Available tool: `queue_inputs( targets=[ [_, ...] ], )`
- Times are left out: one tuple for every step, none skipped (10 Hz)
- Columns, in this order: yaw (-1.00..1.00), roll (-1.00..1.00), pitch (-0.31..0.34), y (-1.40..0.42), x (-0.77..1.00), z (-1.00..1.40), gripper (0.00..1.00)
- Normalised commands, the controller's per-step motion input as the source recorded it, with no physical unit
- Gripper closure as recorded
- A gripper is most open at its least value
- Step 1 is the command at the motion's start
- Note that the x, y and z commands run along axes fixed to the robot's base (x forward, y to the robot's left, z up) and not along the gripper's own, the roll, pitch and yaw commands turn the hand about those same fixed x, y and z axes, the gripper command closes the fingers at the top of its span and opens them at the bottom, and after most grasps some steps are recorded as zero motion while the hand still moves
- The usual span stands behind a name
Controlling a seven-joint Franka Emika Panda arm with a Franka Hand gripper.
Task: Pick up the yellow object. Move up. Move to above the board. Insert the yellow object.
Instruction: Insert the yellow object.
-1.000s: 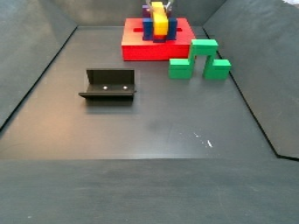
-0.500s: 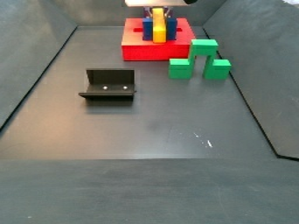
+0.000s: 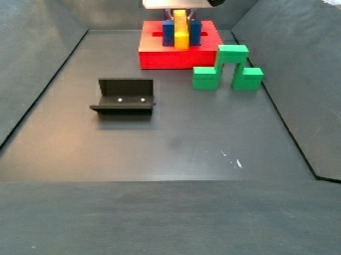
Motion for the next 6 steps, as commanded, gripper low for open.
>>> queue_inputs(
  targets=[
    [-0.10,0.07,0.103,-0.14,0.03,-0.20,1.00],
    [-0.15,0.06,0.087,0.00,0.00,-0.24,1.00],
    [-0.15,0.05,0.103,0.12,0.00,-0.23,1.00],
    [-0.09,0.02,0.126,0.21,0.01,-0.13,1.00],
    [-0.06,0.00,0.157,0.33,0.09,0.00,1.00],
    [-0.05,-0.01,0.161,0.33,0.10,0.00,1.00]
  ],
)
